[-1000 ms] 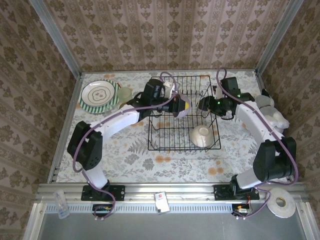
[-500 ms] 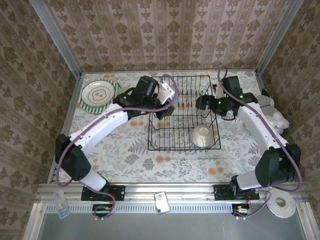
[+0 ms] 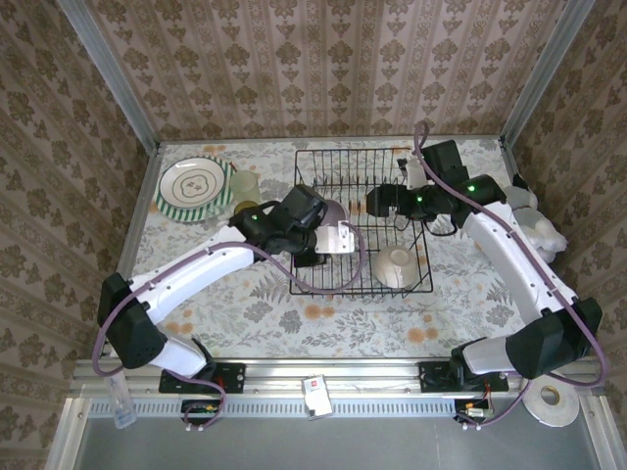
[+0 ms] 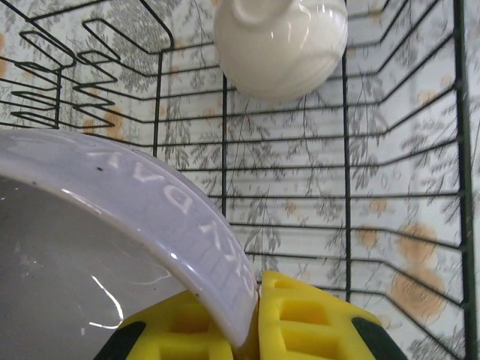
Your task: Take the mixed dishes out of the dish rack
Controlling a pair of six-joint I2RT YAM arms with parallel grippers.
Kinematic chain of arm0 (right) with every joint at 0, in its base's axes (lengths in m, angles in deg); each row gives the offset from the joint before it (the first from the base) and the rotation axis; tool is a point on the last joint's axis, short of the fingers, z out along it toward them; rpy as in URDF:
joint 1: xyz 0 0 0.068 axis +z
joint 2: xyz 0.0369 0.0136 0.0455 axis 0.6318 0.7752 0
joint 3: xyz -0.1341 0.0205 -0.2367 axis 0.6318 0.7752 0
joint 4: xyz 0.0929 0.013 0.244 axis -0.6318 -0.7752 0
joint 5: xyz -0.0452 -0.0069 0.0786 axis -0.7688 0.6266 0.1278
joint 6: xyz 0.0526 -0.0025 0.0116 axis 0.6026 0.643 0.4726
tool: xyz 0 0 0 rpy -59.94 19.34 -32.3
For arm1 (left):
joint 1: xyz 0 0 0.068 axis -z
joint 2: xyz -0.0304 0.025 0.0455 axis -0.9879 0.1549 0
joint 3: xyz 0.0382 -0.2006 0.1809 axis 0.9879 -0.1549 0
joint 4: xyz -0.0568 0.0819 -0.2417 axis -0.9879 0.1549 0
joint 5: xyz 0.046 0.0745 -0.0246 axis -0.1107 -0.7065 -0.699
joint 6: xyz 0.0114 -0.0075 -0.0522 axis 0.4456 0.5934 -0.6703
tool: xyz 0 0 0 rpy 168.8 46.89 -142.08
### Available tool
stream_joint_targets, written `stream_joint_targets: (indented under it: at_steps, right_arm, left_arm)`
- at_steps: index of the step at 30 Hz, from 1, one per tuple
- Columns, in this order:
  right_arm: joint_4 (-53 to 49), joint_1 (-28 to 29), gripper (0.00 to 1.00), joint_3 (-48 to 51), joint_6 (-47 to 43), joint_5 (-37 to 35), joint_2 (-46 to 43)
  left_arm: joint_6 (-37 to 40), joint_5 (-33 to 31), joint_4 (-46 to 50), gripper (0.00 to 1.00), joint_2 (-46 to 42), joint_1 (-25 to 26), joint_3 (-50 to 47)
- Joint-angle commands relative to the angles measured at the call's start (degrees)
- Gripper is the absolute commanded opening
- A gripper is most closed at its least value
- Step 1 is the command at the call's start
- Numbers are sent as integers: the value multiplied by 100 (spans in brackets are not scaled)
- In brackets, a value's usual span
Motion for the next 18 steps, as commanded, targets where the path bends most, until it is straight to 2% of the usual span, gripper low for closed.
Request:
stream_joint_targets:
  at_steps: [1, 6, 12, 18]
  right_arm:
    - [-620, 345, 96, -365, -300, -312, -73]
    - [-992, 905, 95, -712, -507, -880, 284]
    - [-1132, 1277, 93, -1084, -573, -1202, 685]
    - [-1449, 1594, 82, -1390, -663, -1768, 1148]
  left_arm:
    - [849, -480, -97, 0, -19, 106, 61]
    - [1144, -657, -55, 0, 66, 304, 94]
    - [1260, -815, -29, 0, 153, 462, 130]
    - [1277, -863, -180, 0, 63, 534, 37]
